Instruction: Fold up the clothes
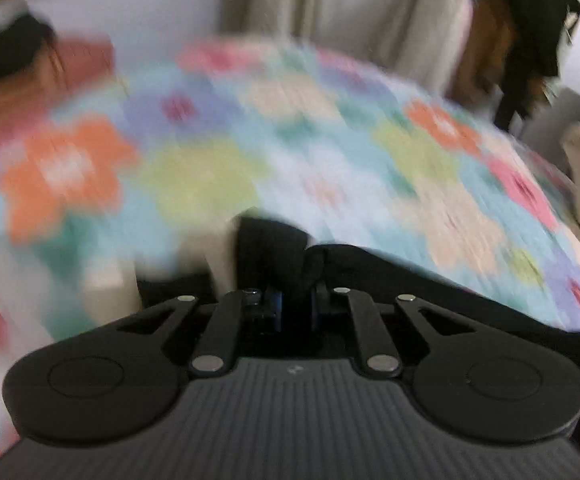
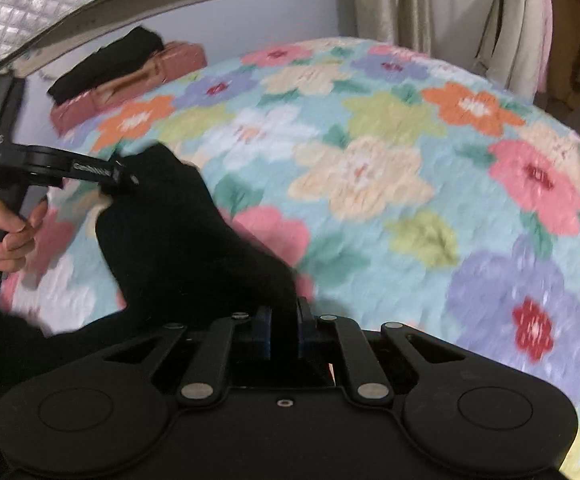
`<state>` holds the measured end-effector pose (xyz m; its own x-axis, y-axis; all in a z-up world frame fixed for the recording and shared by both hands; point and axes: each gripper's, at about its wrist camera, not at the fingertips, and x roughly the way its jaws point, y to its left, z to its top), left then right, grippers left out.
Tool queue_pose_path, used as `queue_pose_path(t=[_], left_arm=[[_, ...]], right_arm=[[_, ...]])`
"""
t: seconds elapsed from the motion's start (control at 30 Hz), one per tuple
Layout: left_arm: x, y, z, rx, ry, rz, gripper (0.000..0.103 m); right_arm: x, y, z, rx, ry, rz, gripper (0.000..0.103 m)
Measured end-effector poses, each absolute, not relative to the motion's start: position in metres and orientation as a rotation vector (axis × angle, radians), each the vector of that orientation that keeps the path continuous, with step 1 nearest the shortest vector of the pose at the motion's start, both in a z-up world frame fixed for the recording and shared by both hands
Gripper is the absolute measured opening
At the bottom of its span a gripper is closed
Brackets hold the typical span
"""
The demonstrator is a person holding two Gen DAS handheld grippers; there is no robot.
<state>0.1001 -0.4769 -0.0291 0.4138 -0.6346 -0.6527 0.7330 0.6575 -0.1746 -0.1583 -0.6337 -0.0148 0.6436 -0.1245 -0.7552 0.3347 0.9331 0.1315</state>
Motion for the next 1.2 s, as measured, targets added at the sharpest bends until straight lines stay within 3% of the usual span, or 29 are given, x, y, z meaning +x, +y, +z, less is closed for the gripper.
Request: queue_pose_path(t=[0.27, 0.4, 0.43, 0.5, 0.53, 0.57, 0.6, 0.67, 0.83, 1.0, 1.2], left_arm=[[0.138, -0.489, 0.021, 0.179, 0.566, -0.753, 0.011], [0.158, -0.497, 0.007, 0.240, 0.618, -0.729, 0.014], [0.161, -0.499, -0.003, 0.266, 0.661, -0.715, 0.015], [0.169, -0.501, -0.024, 0.319, 0.745, -0.686, 0.019], [0.172, -0.502, -0.035, 0.345, 0.787, -0.671, 0.020], [0.175, -0.502, -0.044, 0.366, 0.827, -0.658, 0.033], [0.174, -0.497, -0.049, 0.367, 0.857, -0.666, 0.057], [0.170, -0.484, -0.056, 0.366, 0.914, -0.745, 0.080], [0.141, -0.442, -0.044, 0.313, 0.927, -0.816, 0.080], [0.077, -0.387, -0.023, 0.243, 0.954, -1.040, 0.084], [0.008, -0.322, -0.043, 0.476, 0.956, -1.063, 0.086]], right_arm=[[-0.085, -0.628, 0.022, 0.185, 0.745, -0.290, 0.011], [-0.062, -0.630, 0.024, 0.215, 0.727, -0.329, 0.012], [-0.060, -0.633, 0.018, 0.242, 0.748, -0.326, 0.019], [-0.061, -0.637, 0.008, 0.297, 0.775, -0.324, 0.022], [-0.070, -0.638, 0.004, 0.325, 0.765, -0.321, 0.031], [-0.082, -0.640, 0.001, 0.357, 0.754, -0.314, 0.040], [-0.099, -0.644, -0.002, 0.395, 0.739, -0.315, 0.044], [-0.129, -0.654, -0.008, 0.490, 0.739, -0.360, 0.053], [-0.199, -0.674, -0.027, 0.803, 0.787, -0.523, 0.056], [-0.258, -0.651, -0.046, 0.894, 0.795, -0.492, 0.058], [-0.301, -0.631, -0.065, 1.023, 0.765, -0.460, 0.063]])
